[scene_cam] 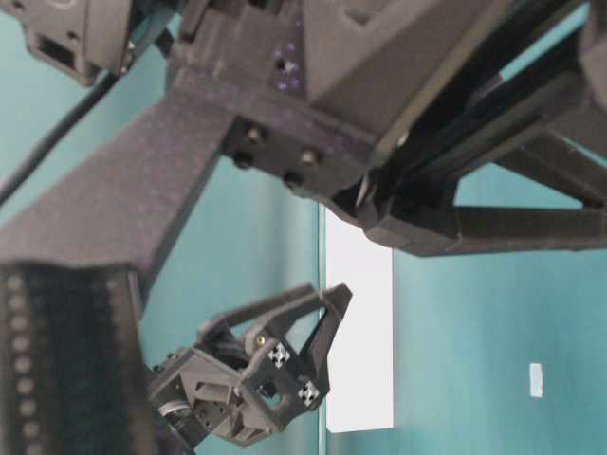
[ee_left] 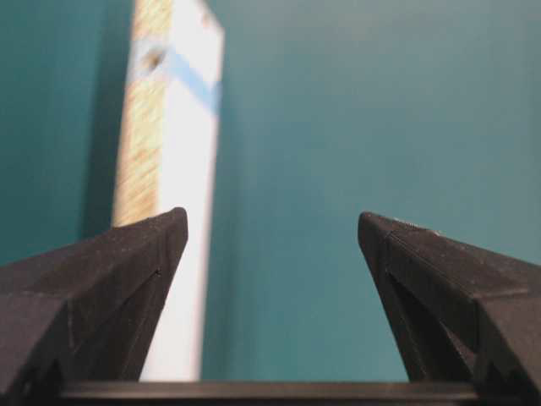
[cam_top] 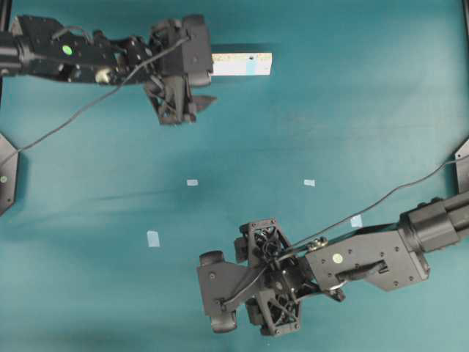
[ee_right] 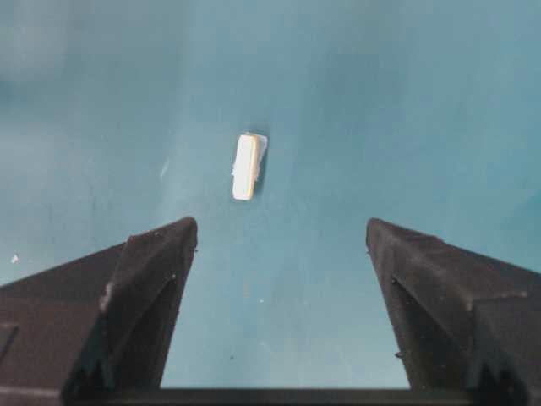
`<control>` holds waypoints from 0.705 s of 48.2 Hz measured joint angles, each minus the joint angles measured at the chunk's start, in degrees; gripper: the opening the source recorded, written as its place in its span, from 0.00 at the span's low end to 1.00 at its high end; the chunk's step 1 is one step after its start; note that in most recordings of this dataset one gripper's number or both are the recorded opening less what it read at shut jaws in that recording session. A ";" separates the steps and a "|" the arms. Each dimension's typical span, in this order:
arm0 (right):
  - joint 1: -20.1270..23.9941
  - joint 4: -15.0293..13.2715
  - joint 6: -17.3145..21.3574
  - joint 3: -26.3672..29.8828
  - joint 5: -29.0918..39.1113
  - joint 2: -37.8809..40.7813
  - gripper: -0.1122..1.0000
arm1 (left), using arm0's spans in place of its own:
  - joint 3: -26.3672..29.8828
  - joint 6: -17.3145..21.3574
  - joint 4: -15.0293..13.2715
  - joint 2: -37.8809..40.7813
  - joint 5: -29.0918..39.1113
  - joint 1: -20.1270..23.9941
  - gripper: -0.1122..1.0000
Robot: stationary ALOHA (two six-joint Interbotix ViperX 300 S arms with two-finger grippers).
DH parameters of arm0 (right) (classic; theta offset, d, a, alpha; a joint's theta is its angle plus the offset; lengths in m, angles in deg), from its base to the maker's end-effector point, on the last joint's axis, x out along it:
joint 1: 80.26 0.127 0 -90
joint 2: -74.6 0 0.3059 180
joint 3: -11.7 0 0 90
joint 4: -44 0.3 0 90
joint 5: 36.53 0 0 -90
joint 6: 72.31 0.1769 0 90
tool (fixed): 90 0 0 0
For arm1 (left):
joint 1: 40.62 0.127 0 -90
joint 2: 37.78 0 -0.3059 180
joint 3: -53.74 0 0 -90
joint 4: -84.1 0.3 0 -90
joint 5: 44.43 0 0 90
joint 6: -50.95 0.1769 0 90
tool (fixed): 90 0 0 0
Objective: Move the wooden board into place and insert the rod into its hole.
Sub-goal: 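Lower the left gripper and close it on the white board's end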
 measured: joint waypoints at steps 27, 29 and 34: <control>0.09 -0.53 1.49 -0.18 -0.09 0.00 0.88 | 0.09 0.88 0.00 1.85 0.53 4.22 0.92; 0.09 -0.70 1.58 -0.18 -0.09 0.00 0.88 | 0.09 0.88 0.00 2.20 0.53 4.22 0.92; 0.09 -0.88 1.58 -0.18 -0.09 0.09 0.88 | 0.09 0.88 0.00 2.99 0.62 4.22 0.92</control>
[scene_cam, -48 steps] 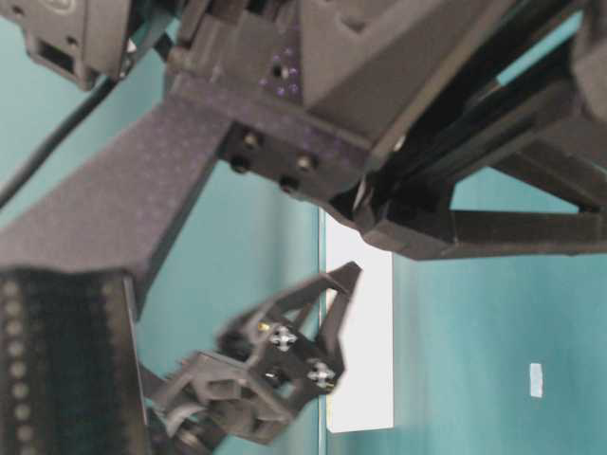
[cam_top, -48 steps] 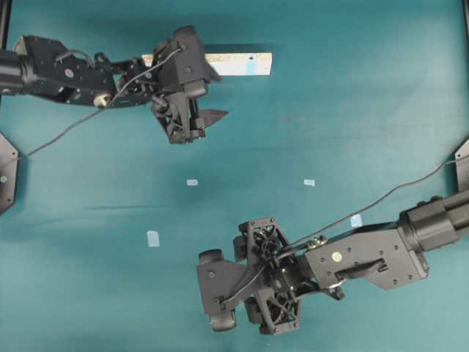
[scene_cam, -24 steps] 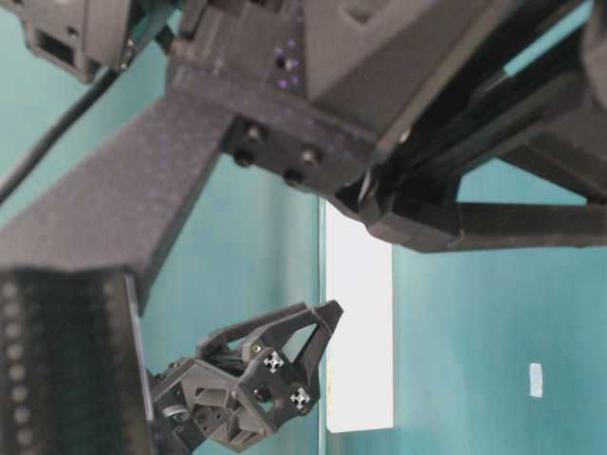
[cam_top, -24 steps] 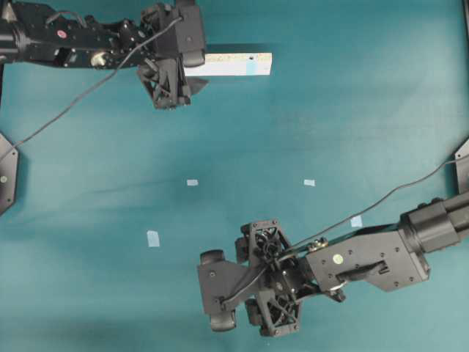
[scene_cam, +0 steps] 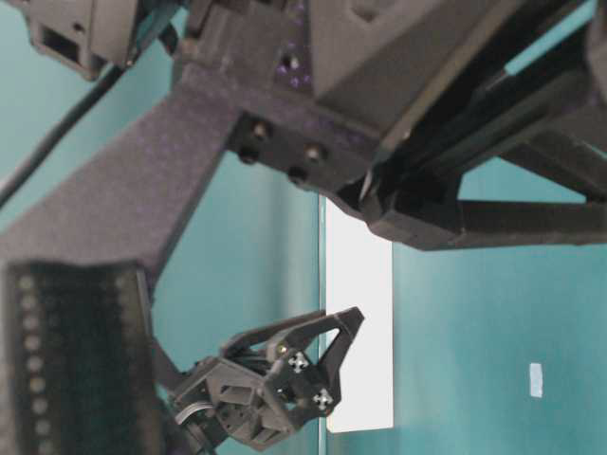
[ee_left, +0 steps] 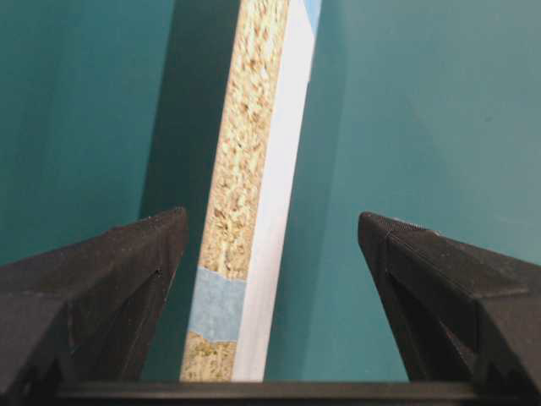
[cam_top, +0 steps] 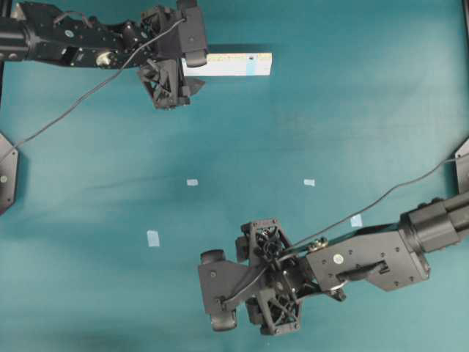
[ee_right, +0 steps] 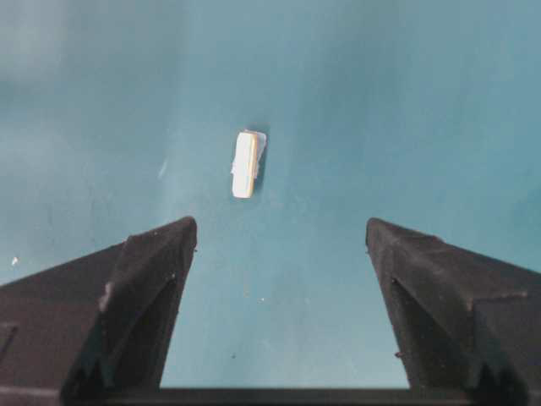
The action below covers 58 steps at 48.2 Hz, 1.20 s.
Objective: Move the wooden board into place and insert the rod into its hole.
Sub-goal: 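Lower the left gripper and close it on the white board's end, then lift the board with the left gripper and swing it toward table center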
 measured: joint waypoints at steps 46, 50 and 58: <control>-0.09 0.00 0.00 0.00 -0.26 0.09 0.88 | -1.14 2.55 0.00 3.52 -0.62 2.29 0.92; -0.09 -0.09 0.09 0.00 -0.26 0.09 0.88 | -1.05 2.20 0.00 4.04 -0.88 2.29 0.85; 0.00 -0.09 0.09 0.00 -0.35 0.09 0.88 | -1.14 1.67 -0.09 4.31 -1.23 2.46 0.47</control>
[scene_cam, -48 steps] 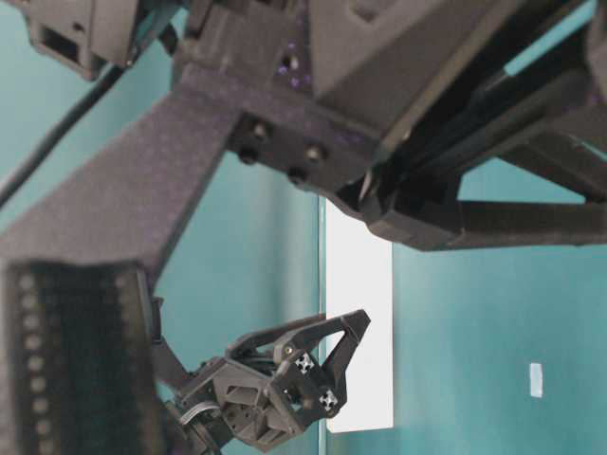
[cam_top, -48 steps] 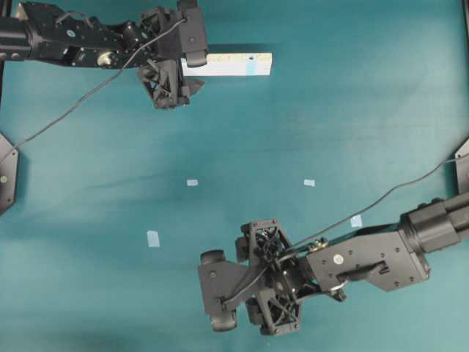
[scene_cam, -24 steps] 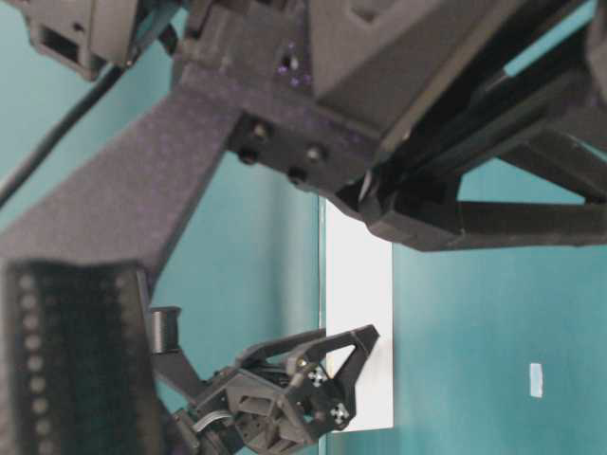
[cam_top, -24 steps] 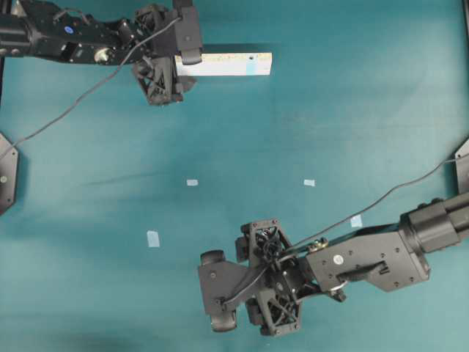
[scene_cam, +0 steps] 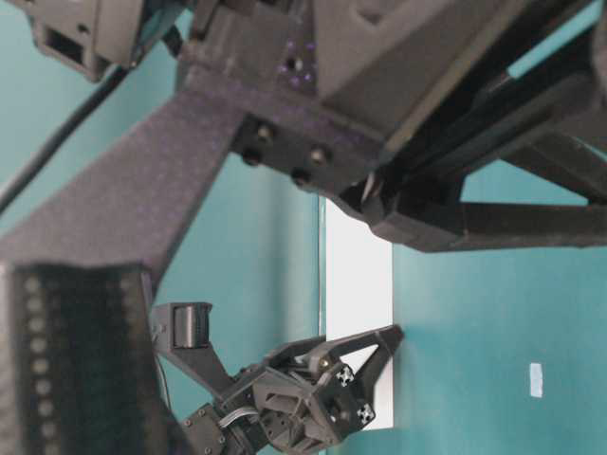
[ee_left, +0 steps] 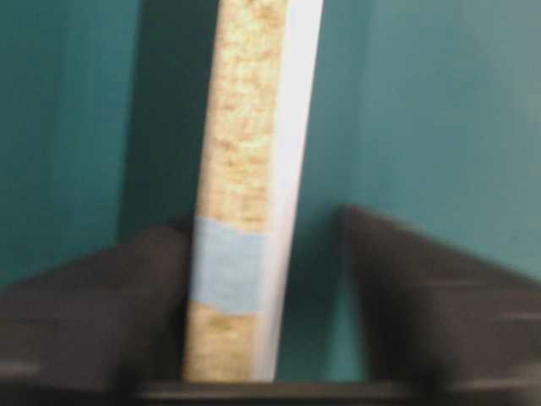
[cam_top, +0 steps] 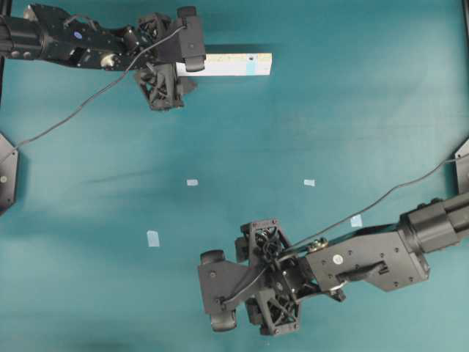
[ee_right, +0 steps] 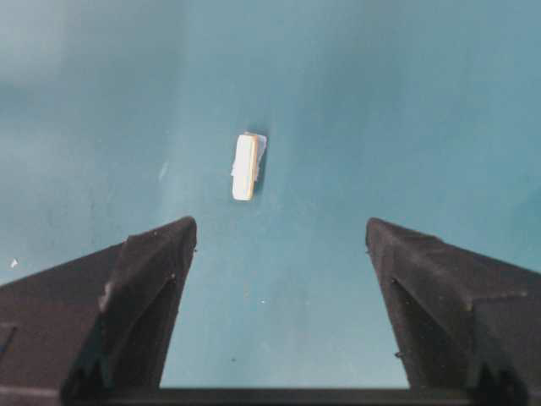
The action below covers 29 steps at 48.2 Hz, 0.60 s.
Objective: Move the wooden board into place and insert the rod into its hole.
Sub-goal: 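Lift the board with the left gripper and swing it toward table center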
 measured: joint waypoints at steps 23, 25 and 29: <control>0.00 0.00 0.00 0.00 0.09 0.00 0.88 | 0.00 -1.41 0.00 0.00 -2.37 -0.09 0.30; -0.09 0.00 0.00 0.00 0.09 0.00 0.88 | -0.09 -2.72 0.00 -0.44 -2.29 -0.18 0.30; 0.00 0.00 0.00 0.00 0.09 0.00 0.88 | 0.00 -5.01 0.00 -1.85 -2.37 -0.62 0.30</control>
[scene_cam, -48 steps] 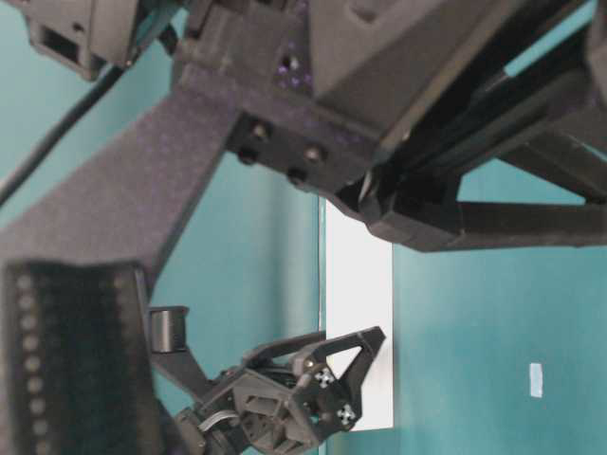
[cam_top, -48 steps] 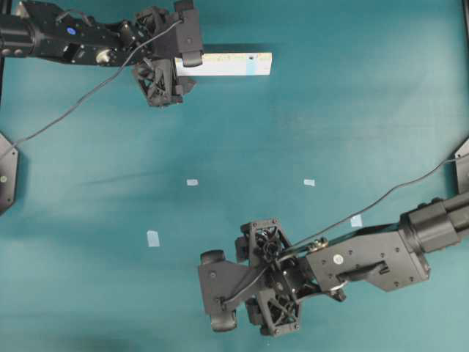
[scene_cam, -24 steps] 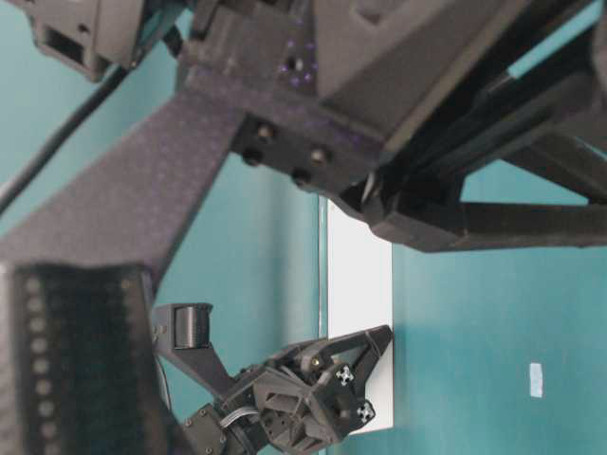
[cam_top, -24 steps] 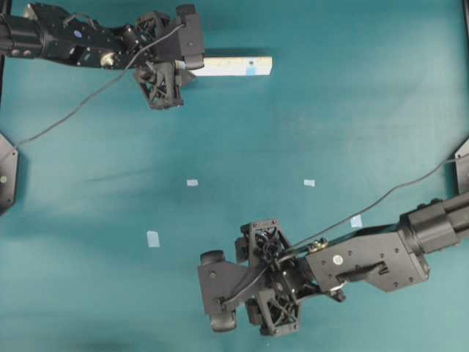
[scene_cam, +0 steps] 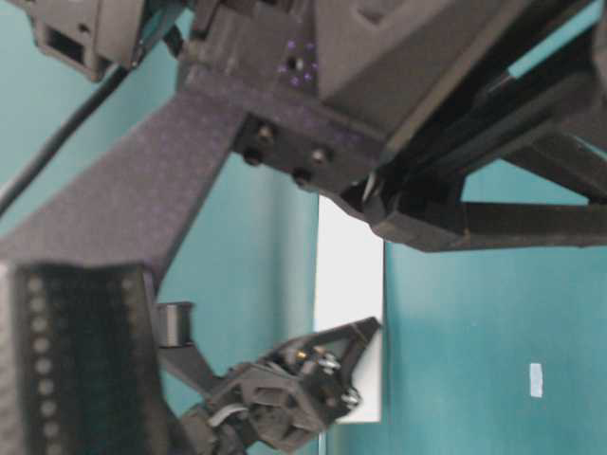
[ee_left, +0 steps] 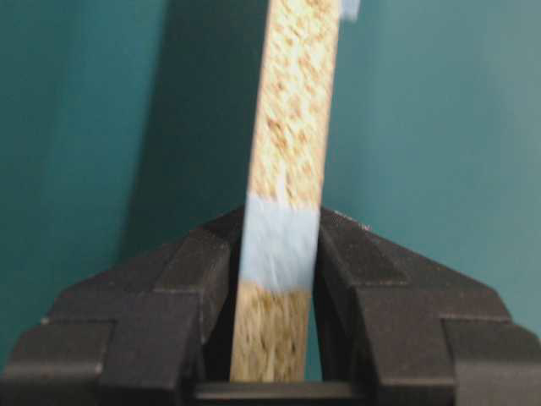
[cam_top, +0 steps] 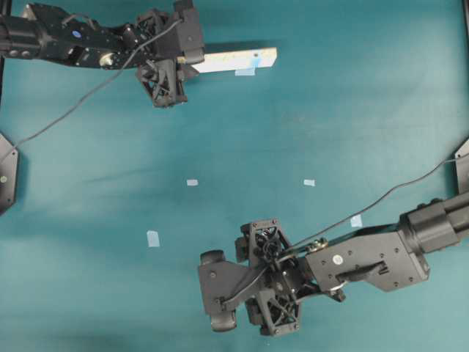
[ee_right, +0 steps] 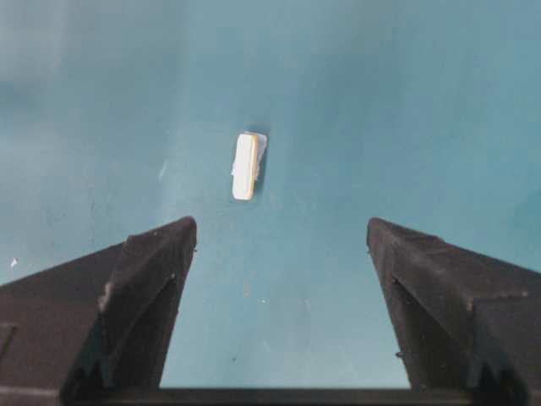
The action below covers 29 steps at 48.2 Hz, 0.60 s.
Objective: Move the wooden board into place and insert the rod into its hole.
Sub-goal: 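Lift the board with the left gripper and swing it toward table center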
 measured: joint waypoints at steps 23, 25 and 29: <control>0.00 0.00 0.00 0.00 0.00 0.00 0.88 | -0.09 -9.49 -0.09 -3.52 0.09 -9.76 0.30; 0.00 -0.09 0.00 0.00 -0.09 0.00 0.88 | -0.09 -10.81 -0.09 -3.52 0.09 -10.90 0.30; 0.00 0.00 0.00 0.00 0.00 0.00 0.88 | -0.09 -13.01 -0.09 -3.52 0.09 -13.45 0.30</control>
